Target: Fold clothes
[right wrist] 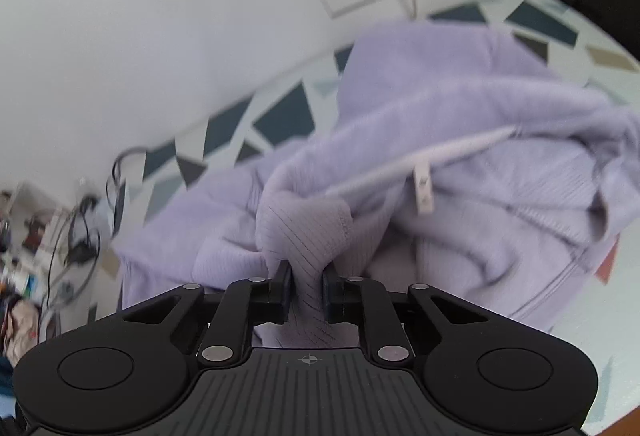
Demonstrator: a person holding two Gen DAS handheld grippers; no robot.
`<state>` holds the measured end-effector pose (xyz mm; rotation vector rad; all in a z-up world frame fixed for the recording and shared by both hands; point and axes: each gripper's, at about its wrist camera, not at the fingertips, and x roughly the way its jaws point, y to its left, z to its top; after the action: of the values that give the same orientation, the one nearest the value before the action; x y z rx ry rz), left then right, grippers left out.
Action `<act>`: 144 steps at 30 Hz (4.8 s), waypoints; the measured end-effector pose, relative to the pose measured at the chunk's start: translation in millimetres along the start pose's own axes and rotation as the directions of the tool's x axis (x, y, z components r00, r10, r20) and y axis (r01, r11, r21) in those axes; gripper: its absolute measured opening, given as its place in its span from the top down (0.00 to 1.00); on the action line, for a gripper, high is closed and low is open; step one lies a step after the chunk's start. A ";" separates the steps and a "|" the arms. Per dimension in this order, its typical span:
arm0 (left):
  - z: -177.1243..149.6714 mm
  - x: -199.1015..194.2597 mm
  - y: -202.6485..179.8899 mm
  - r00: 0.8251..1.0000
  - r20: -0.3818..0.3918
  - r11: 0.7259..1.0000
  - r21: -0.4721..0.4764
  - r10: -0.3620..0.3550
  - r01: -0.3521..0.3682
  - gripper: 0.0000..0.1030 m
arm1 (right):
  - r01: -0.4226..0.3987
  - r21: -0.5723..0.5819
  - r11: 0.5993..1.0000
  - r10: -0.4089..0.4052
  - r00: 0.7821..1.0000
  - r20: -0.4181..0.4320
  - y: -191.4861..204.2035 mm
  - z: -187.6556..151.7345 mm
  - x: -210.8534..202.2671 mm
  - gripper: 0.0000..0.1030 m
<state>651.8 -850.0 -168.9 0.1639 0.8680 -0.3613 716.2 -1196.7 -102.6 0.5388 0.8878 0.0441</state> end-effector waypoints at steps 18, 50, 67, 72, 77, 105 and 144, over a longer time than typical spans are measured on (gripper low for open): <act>20.8 17.9 94.4 0.998 0.058 0.975 -0.220 0.028 -0.014 0.11 | 0.127 0.205 0.971 -0.162 0.973 0.162 -23.4 -28.6 -20.6 0.90; 108.7 -0.6 144.4 0.915 0.234 0.936 -0.209 0.330 -0.284 0.57 | 0.036 0.143 0.989 -0.064 0.979 0.195 35.0 -21.3 -11.4 0.90; 12.3 18.2 103.3 0.994 0.060 0.989 -0.110 -0.089 0.095 0.08 | 0.015 0.144 0.989 -0.042 0.981 0.190 13.5 -40.7 -6.2 0.39; 2.0 21.9 102.4 0.996 0.046 0.990 -0.116 -0.074 0.079 0.08 | 0.049 0.090 0.995 -0.062 0.989 0.138 12.8 -62.6 2.4 0.36; -2.6 22.6 104.8 0.995 0.054 0.981 -0.170 -0.085 0.093 0.08 | 0.070 0.010 0.998 -0.070 0.995 0.067 16.7 -76.2 22.0 0.33; 5.4 47.3 97.0 0.996 0.079 0.925 -0.372 -0.049 0.075 0.86 | -0.259 0.034 0.965 0.227 0.898 0.378 86.5 87.7 -82.9 0.85; 63.9 62.9 38.4 0.972 0.002 0.950 -0.209 0.235 -0.230 0.07 | 0.094 0.194 0.977 -0.136 0.967 0.217 -63.6 123.9 73.4 0.33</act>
<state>748.9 -847.9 -176.6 0.0660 0.8440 -0.0506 844.2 -1286.2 -122.6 0.6472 0.6991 -0.2045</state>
